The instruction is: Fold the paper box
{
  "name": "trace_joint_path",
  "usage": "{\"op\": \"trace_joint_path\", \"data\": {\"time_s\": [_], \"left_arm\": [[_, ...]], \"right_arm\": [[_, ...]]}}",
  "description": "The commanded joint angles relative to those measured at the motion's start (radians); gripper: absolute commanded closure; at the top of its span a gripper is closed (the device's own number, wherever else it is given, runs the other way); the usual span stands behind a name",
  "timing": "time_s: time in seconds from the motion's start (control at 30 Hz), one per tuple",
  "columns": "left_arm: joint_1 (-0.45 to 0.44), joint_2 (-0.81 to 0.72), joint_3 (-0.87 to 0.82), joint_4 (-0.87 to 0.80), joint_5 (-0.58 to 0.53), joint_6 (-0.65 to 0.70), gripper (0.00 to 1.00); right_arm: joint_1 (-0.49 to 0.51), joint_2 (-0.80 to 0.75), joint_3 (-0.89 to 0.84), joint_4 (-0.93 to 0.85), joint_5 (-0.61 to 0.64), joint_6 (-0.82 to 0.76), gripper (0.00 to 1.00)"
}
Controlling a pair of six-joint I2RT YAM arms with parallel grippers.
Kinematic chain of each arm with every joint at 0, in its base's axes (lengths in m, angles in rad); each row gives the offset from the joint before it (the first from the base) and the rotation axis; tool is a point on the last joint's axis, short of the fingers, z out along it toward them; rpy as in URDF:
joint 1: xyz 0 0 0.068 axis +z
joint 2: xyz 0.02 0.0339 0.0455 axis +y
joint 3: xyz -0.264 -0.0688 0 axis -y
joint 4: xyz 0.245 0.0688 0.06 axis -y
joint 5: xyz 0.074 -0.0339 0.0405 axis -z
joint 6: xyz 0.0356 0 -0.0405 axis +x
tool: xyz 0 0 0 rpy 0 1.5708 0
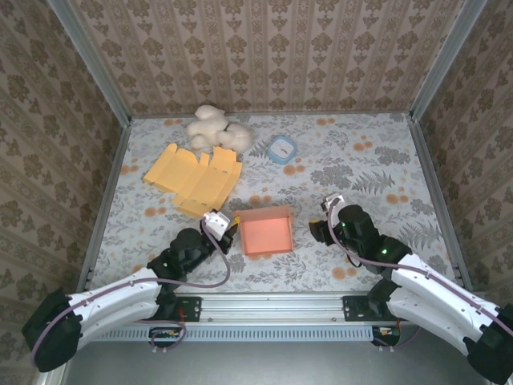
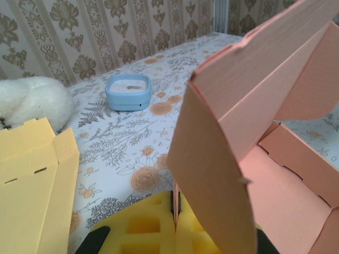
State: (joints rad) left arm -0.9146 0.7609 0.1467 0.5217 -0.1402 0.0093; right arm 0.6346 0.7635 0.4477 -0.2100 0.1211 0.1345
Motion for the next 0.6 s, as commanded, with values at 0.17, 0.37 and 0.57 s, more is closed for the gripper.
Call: {"op": "trace_joint_path", "data": {"time_s": [0.17, 0.37, 0.57], "left_arm": [[0.005, -0.025, -0.022, 0.055, 0.045, 0.012, 1.00], [0.006, -0.025, -0.019, 0.057, 0.054, 0.006, 1.00], [0.005, -0.025, -0.019, 0.059, 0.059, 0.003, 1.00]], "right_arm": [[-0.004, 0.012, -0.002, 0.146, -0.171, -0.135, 0.48], [-0.003, 0.041, 0.003, 0.184, -0.272, -0.181, 0.51], [-0.001, 0.069, 0.008, 0.220, -0.376, -0.228, 0.53]]}}
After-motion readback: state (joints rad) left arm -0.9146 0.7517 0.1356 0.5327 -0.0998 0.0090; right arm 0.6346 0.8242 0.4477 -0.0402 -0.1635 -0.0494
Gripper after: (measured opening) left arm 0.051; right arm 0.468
